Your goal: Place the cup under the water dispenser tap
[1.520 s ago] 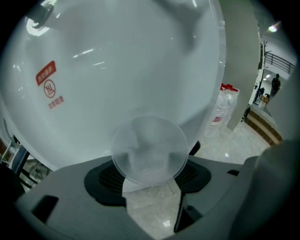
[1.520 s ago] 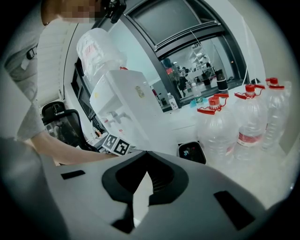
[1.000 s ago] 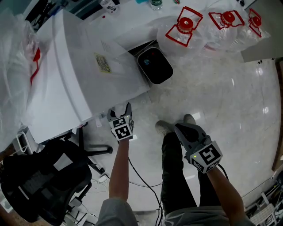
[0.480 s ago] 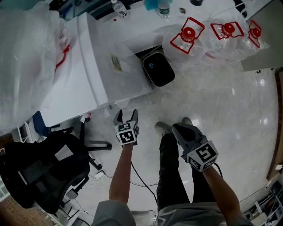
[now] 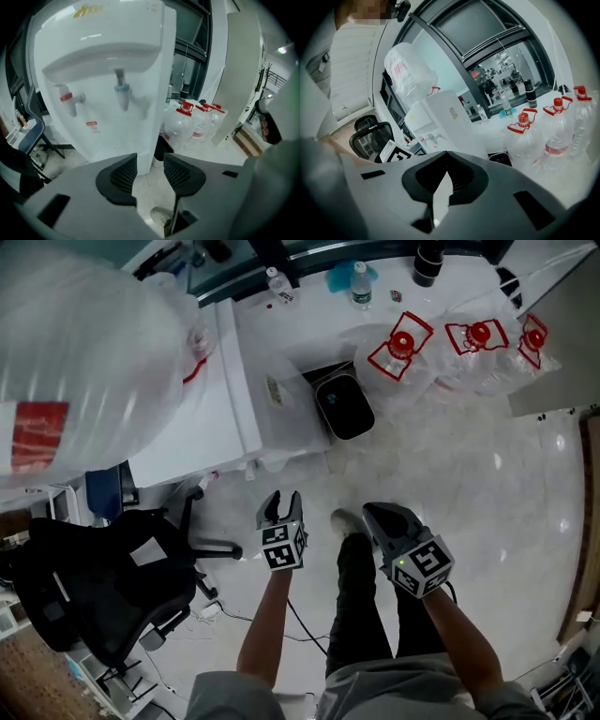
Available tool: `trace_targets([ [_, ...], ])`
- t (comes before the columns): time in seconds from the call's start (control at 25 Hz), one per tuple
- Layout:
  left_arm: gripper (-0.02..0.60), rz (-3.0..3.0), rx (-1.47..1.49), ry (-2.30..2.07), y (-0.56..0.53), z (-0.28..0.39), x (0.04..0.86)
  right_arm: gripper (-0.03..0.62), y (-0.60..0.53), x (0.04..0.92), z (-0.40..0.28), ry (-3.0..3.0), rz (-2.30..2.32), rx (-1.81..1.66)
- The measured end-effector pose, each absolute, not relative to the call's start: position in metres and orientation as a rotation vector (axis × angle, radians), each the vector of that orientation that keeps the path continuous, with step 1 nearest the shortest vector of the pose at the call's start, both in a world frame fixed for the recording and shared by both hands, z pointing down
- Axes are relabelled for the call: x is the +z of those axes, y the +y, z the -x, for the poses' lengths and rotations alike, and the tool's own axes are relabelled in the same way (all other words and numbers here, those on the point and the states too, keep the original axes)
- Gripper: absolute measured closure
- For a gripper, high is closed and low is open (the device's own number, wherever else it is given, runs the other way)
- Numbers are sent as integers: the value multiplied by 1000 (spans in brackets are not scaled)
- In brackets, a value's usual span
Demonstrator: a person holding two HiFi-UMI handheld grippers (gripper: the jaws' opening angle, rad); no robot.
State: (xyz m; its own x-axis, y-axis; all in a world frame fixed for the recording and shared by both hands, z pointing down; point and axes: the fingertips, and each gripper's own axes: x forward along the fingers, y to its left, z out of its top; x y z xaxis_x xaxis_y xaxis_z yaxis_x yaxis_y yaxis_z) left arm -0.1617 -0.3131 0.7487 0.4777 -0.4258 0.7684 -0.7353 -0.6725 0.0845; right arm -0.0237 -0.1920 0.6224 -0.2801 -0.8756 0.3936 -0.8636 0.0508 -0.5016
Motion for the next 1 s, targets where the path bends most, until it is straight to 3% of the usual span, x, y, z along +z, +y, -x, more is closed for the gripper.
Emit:
trace_targets([
  [0.36,503,-2430,821,-967,-270,140,598,583,-196,532,27,2326,1803,-958],
  [1.0,571,-2658,430,-1046,-238,123,375,585,-210,365,44,2437,1695,-582],
])
